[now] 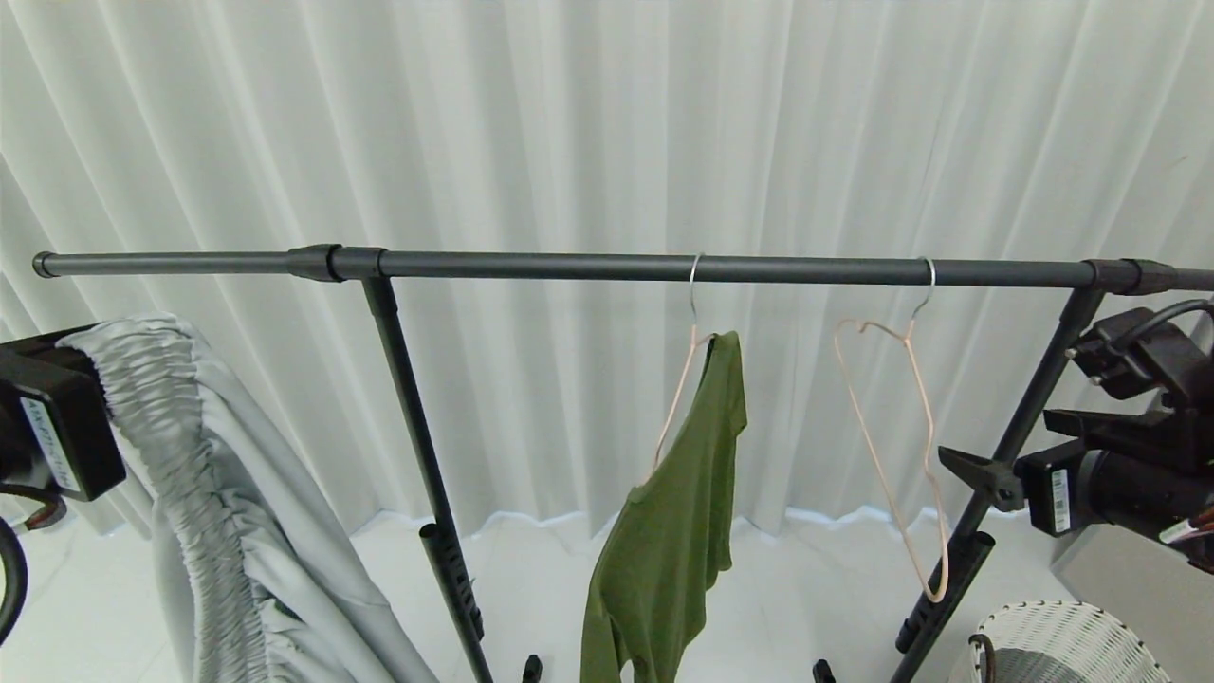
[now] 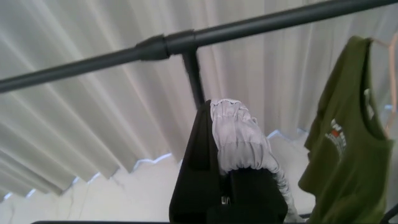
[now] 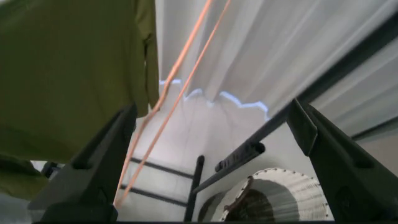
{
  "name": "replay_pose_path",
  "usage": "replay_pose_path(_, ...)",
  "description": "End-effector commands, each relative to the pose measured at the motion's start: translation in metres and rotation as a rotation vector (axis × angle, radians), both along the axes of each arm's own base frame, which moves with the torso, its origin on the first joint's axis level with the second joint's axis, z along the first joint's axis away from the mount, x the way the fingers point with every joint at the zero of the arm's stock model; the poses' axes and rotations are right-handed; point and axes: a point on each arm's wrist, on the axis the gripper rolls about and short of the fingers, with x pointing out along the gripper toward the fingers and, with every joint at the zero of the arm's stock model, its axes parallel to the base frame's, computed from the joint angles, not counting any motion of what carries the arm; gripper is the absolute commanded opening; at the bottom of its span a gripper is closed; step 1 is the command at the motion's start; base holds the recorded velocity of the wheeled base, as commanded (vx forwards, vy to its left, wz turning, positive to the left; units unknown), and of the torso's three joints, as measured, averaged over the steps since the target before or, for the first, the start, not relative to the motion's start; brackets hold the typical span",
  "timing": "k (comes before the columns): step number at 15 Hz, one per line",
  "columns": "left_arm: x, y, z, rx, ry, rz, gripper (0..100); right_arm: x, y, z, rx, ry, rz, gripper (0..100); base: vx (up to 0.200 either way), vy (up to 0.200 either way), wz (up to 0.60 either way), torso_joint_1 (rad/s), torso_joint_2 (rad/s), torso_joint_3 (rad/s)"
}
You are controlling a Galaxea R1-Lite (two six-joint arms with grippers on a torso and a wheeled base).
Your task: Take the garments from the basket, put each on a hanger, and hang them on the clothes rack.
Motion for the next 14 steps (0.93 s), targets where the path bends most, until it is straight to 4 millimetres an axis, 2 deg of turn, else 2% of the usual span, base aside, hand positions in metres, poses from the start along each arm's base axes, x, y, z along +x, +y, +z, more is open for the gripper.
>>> replay_pose_path(1, -0.008, 0.003, -0.002, -0.006, -0.013, 0.003, 0, 0.020, 0.010, -0.013, -0.007, 0.070, -0.040, 100, 0.000, 0.000, 0.00, 0.000, 0.00, 0.000)
replay_pose_path(3, -0.008, 0.004, -0.002, -0.009, -0.012, 0.005, 0, 0.036, 0.017, -0.021, -0.002, 0.100, -0.120, 100, 0.000, 0.000, 0.00, 0.000, 0.00, 0.000)
replay_pose_path(5, -0.008, 0.005, -0.002, -0.012, -0.015, 0.014, 0, 0.045, 0.025, -0.021, 0.027, 0.108, -0.134, 100, 0.000, 0.000, 0.00, 0.000, 0.00, 0.000)
replay_pose_path(8, -0.008, 0.006, -0.002, -0.013, -0.015, 0.027, 0, 0.051, 0.032, -0.029, 0.022, 0.144, -0.129, 100, 0.000, 0.000, 0.00, 0.000, 0.00, 0.000)
replay_pose_path(11, -0.008, 0.006, -0.002, -0.014, -0.013, 0.027, 0, 0.058, 0.039, -0.043, 0.098, 0.204, -0.203, 100, 0.000, 0.000, 0.00, 0.000, 0.00, 0.000)
replay_pose_path(14, -0.008, 0.006, -0.003, -0.013, -0.010, 0.025, 0, 0.060, 0.041, -0.048, 0.098, 0.214, -0.246, 100, 0.000, 0.000, 0.00, 0.000, 0.00, 0.000)
